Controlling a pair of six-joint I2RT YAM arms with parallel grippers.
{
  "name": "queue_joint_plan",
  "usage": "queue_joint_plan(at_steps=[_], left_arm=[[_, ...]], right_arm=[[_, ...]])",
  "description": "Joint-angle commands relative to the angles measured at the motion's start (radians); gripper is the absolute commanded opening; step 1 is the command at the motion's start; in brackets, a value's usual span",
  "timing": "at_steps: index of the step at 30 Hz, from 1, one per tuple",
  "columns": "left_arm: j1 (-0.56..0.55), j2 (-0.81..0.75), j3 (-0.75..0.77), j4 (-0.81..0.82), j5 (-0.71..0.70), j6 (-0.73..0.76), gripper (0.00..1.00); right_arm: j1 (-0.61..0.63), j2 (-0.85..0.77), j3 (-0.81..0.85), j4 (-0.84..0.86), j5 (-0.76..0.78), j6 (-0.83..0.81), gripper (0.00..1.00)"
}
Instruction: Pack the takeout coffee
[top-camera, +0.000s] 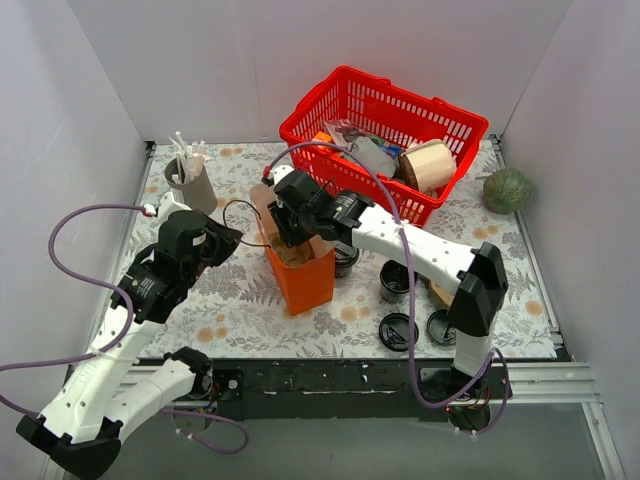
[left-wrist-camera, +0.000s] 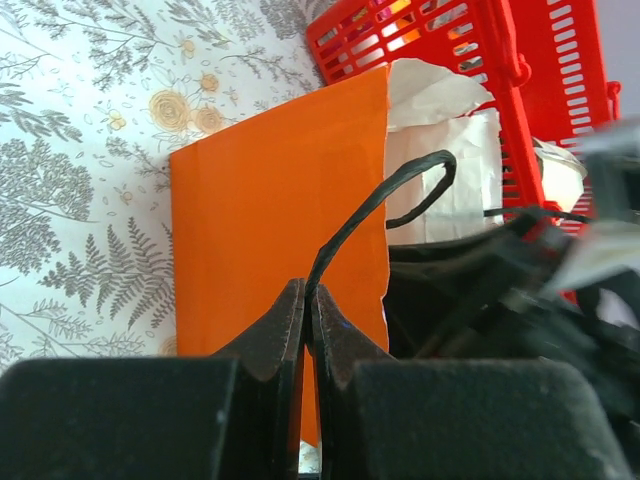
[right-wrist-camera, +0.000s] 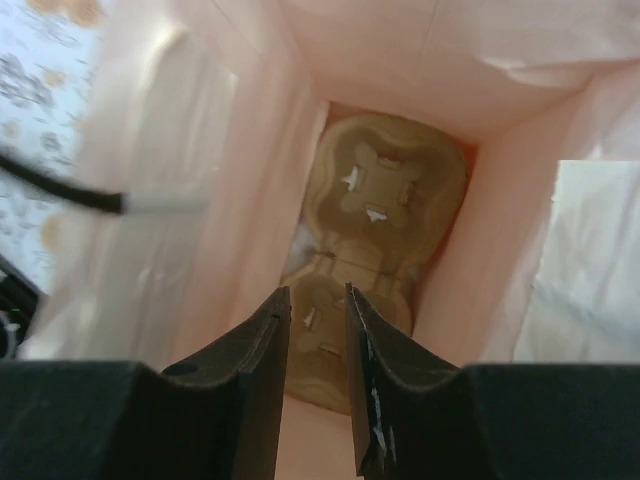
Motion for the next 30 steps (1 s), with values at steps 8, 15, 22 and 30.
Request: queue_joint_plan(at_steps=[8,15,22,30], left_arm=[[-0.001,-0.020,0.011,0.065,0.052,0.065,0.00],[-0.001,-0.029,0.010,0.082,0.058,0.074,0.00],[-0.001,-0.032,0.014,0.090,0.069,0.075,0.00],[-0.001,-0.043,0.026,0.070,0.016,0.060,0.00]], right_arm=[[0.005,0.165,-0.012,-0.058,-0.039,-0.018,0.32],[0.006,0.228,-0.052,-0.050,-0.029,0.005,0.31],[0.013,0.283,-0.061,-0.041,-0.005,0.019,0.31],[0.013,0.232,0.060,-0.044,0.008,-0.012,0.42]])
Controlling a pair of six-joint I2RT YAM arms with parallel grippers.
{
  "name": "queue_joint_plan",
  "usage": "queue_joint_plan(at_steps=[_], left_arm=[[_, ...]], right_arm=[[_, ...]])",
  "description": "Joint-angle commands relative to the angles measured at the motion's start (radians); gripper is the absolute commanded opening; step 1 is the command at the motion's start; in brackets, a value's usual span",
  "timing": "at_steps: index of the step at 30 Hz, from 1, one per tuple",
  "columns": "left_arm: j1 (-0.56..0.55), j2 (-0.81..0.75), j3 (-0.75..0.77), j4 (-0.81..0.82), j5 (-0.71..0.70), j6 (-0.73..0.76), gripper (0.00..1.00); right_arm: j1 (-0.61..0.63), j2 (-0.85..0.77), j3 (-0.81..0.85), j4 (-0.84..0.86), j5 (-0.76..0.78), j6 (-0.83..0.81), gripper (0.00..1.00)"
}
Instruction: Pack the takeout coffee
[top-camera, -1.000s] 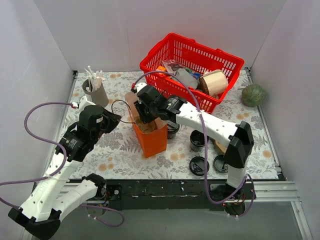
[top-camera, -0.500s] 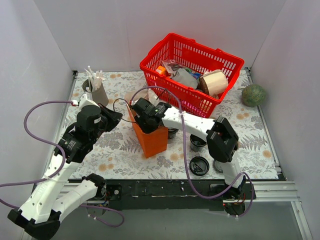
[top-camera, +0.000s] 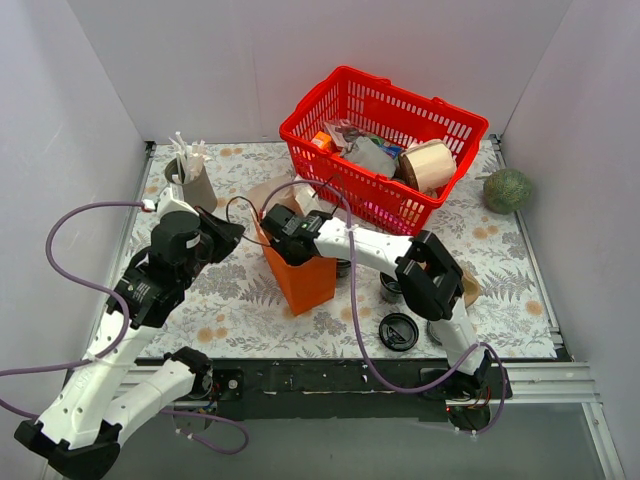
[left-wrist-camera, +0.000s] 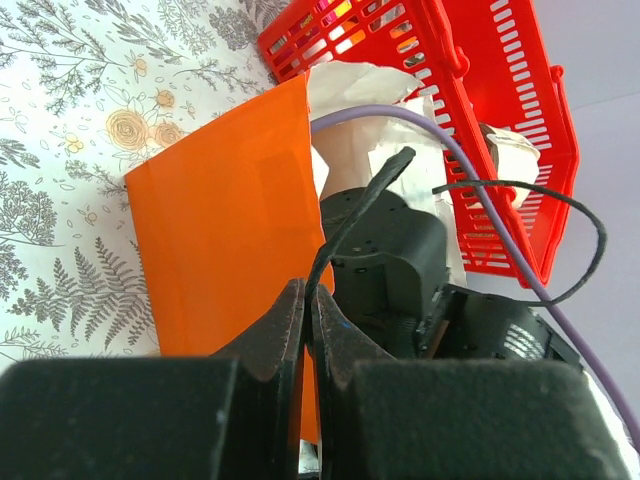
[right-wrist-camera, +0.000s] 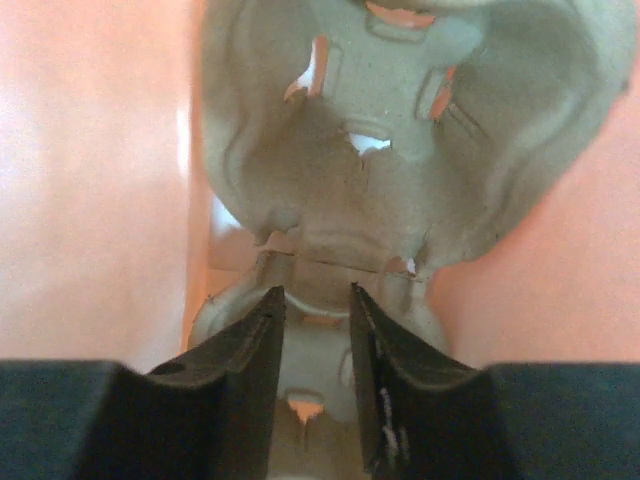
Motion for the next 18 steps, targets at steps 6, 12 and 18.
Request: queue_joint_plan(at_steps=[6,12,18], left_arm=[[-0.001,-0.029,0.040,-0.042,-0.080,-0.001,0.00],[-0.001,-0.020,0.048,-0.094,-0.121,-0.017,0.00],[-0.001,-0.025,0.060,-0.153,-0.173,-0.003,0.00]], right_arm=[[0.006,-0.244,0.207,0.116,-0.160,-0.140,0.52],[0.006,-0.445,0.120,0.269,-0.280,-0.221,0.68],[0.000,-0.634,0.031,0.260,-0.283,-0.385,0.89]])
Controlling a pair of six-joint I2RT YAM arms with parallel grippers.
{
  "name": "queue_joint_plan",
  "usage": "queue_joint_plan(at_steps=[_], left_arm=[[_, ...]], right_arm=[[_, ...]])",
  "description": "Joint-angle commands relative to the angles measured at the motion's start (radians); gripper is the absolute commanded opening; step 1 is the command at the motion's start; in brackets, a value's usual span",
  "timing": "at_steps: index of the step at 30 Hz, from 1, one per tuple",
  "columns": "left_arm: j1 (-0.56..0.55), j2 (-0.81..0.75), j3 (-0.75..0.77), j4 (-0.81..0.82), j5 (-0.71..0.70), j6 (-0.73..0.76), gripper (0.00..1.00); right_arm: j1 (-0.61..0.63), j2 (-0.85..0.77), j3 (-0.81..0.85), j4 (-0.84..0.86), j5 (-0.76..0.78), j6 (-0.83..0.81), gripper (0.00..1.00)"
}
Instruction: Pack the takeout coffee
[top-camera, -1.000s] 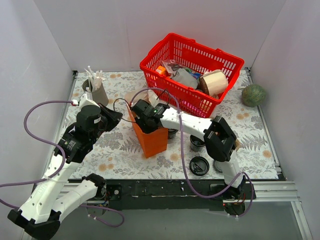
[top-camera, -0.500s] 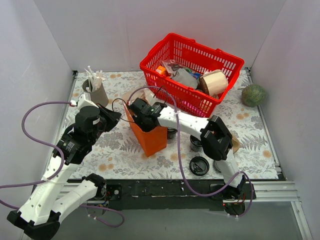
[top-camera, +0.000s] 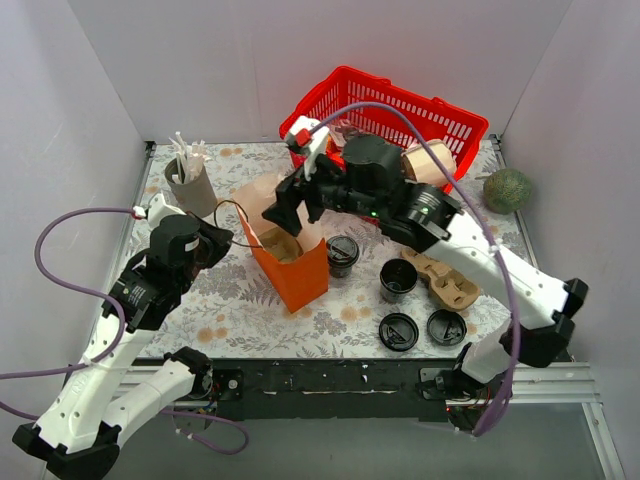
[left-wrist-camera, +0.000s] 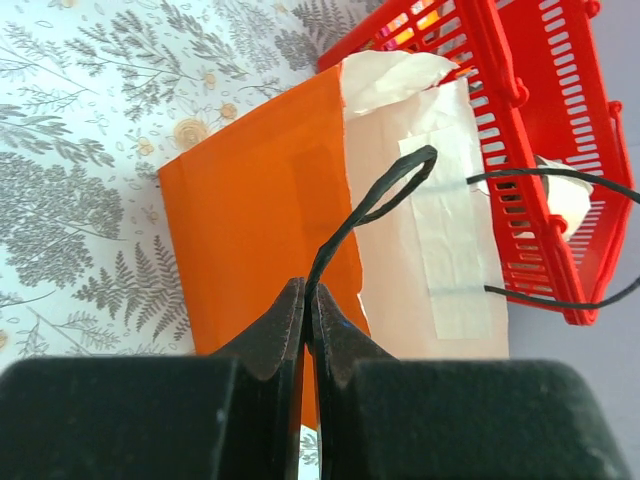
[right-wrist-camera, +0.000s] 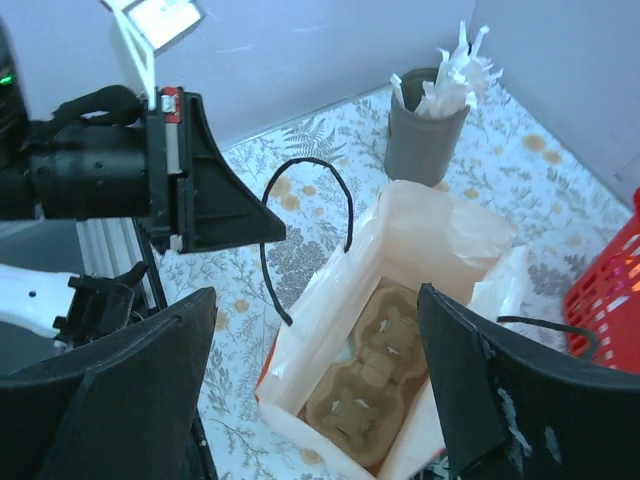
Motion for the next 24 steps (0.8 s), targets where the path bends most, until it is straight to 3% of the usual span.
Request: queue_joint_plan(at_steps=[1,2,5,10,11,12,15,16,18,24], left_arm=[[-0.001,-0.007,0.052,-0.068,-0.075,0.018,0.00],[-0.001,-0.004,0.058,-0.079,-0.065,0.040,0.05],[-0.001,0.017,0.074,-0.093,-0.046,0.060,0.06],[-0.001,0.039,0.075,-0.097,-0.032,0.061,0.09],[-0.001,0.039,0.072,-0.088,-0.023,0.064,0.14],[-0.001,0.039,0.072,-0.079,-0.008,0.075,0.31],[-0.001,0.042,0.078,-0.061,0.020,0.090,0.53],[-0.001,0.045,0.081,-0.057,0.035,0.094,0.72],[-0.001,0.045,0.095,-0.057,0.049,0.106,0.95],[-0.001,0.051,0.126,-0.088,0.029,0.106,0.98]], right_arm=[[-0.007,-0.144,-0.148,0.008,-0.016,-0.203,0.90],[-0.013,-0.183,-0.199,0.004,-0.007,-0.227,0.91],[-0.057,-0.330,-0.376,-0.024,0.051,-0.254,0.92],[-0.151,-0.467,-0.606,-0.076,-0.041,-0.347,0.94],[-0.154,-0.465,-0.630,-0.078,-0.038,-0.361,0.94],[-0.157,-0.459,-0.662,-0.096,-0.029,-0.369,0.93],[-0.168,-0.415,-0.695,-0.090,0.000,-0.382,0.91],[-0.169,-0.386,-0.698,-0.085,0.008,-0.386,0.91],[-0.171,-0.350,-0.690,-0.082,-0.007,-0.399,0.90],[-0.171,-0.200,-0.672,-0.055,-0.032,-0.421,0.82]])
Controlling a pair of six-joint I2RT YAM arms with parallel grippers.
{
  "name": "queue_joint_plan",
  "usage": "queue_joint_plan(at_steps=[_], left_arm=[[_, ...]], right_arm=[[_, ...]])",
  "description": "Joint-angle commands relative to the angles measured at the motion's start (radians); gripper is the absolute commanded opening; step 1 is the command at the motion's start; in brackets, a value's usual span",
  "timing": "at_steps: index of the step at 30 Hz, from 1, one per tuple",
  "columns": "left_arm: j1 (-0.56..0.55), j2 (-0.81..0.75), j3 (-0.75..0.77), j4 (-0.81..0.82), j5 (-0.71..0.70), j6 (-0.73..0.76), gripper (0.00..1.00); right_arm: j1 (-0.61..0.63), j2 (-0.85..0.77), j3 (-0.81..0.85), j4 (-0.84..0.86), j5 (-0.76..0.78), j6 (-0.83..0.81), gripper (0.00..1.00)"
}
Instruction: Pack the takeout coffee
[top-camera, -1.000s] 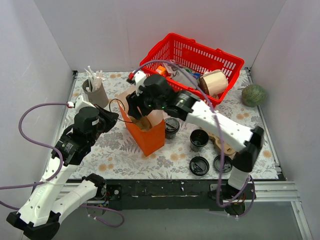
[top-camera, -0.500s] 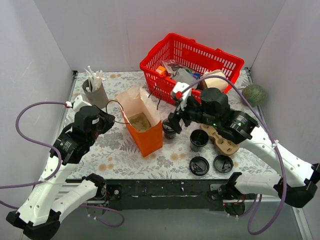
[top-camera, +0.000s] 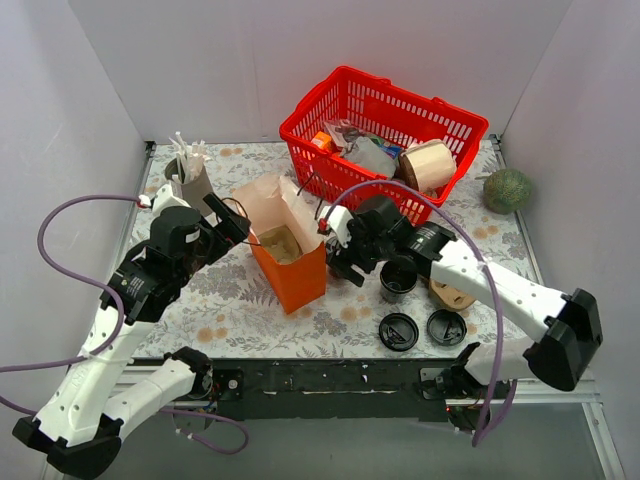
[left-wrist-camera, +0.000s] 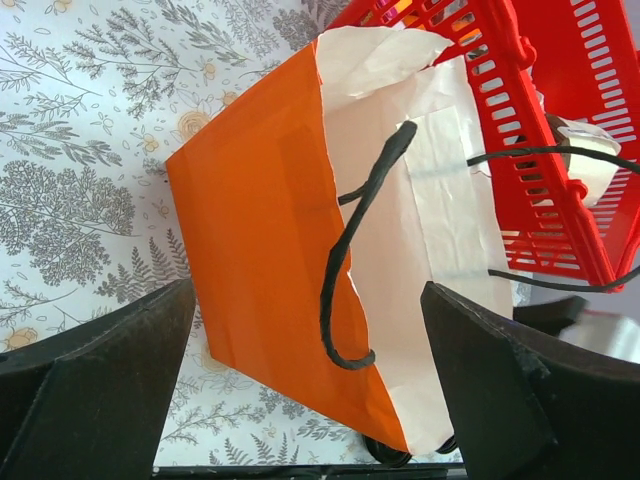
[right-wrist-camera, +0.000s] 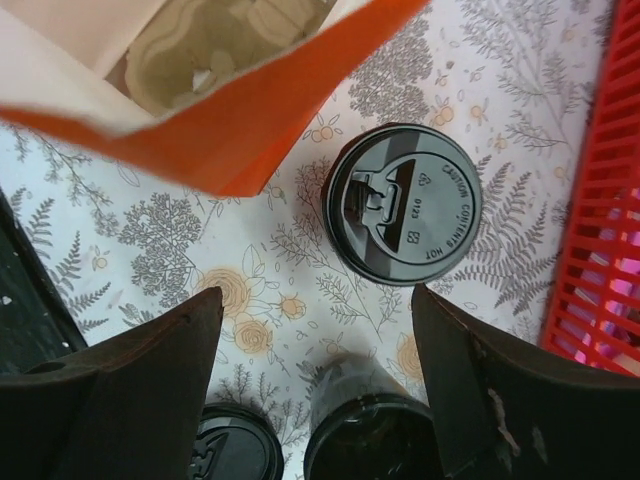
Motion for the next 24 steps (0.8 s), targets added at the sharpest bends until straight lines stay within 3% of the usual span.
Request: queue_joint_plan(at_steps=[1,11,18,24], left_arm=[[-0.001,-0.003,0.050,-0.029,-0.018,0.014,0.98],[-0.001,-0.015,0.050,-0.072,-0.059,-0.014,0.98],[-0.001,-0.002,0.044,-0.071,-0.055,-0.025,0.98],[-0.001,0.031,0.018,-0.029,-0.092,-0.045,0.98]], right_arm=[[-0.004,0.091,0.044,0.043,-0.020,-0.031,0.81],[-0.004,0.192,0.060,0.081,0.055,0.105,0.63],[-0.004,0.163,-0.012,0.202,0.078,0.050,0.56],[-0.003,0.180,-0.022,0.175,0.065,-0.028,0.54]])
